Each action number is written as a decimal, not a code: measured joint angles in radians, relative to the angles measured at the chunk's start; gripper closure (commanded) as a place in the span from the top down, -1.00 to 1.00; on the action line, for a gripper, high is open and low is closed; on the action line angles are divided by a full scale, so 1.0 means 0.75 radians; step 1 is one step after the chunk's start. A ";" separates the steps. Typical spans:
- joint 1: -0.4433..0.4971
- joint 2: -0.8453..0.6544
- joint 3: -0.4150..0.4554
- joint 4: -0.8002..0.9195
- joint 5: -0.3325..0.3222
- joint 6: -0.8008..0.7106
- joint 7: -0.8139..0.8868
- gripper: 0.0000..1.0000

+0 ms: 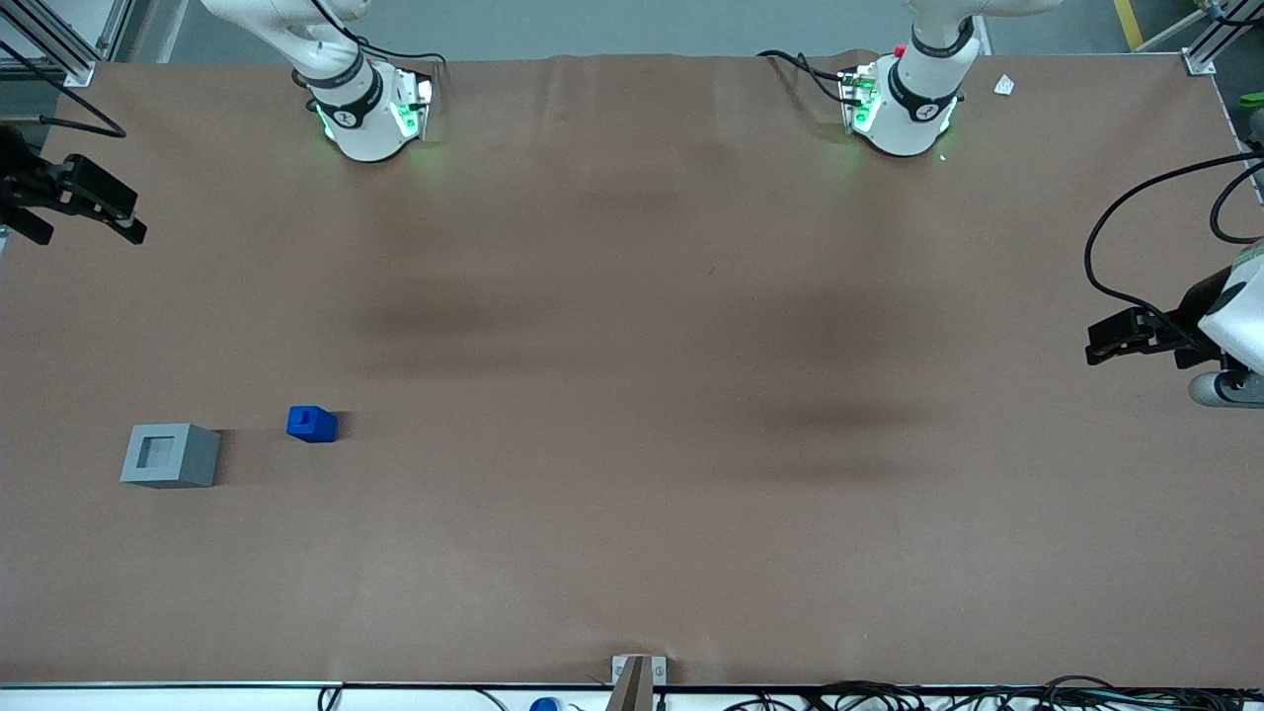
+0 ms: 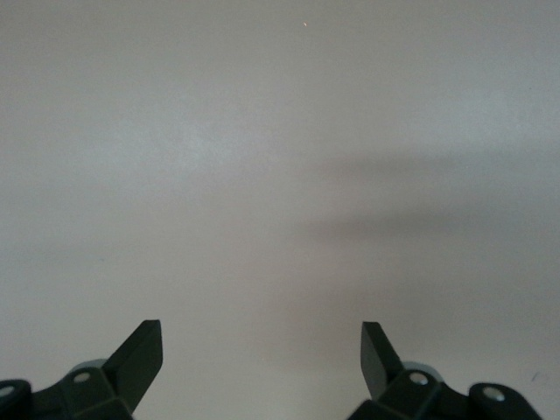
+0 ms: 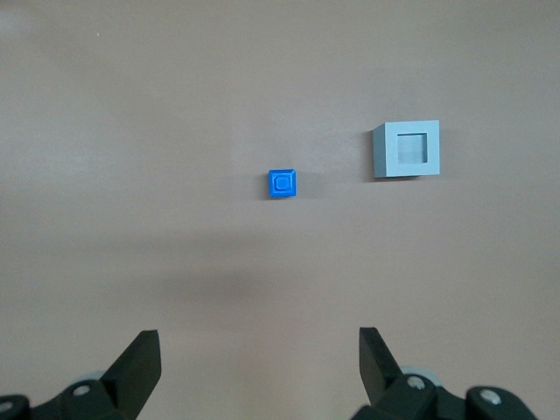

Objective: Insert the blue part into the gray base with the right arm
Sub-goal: 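Move the open right gripper down over the blue block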

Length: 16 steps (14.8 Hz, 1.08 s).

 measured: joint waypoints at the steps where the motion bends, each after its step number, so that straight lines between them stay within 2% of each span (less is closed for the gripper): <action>1: 0.000 0.000 0.000 0.000 0.000 0.000 0.000 1.00; 9: 0.000 0.017 -0.001 -0.044 0.000 0.071 0.000 1.00; 16: 0.000 0.081 -0.001 -0.386 -0.001 0.453 0.000 1.00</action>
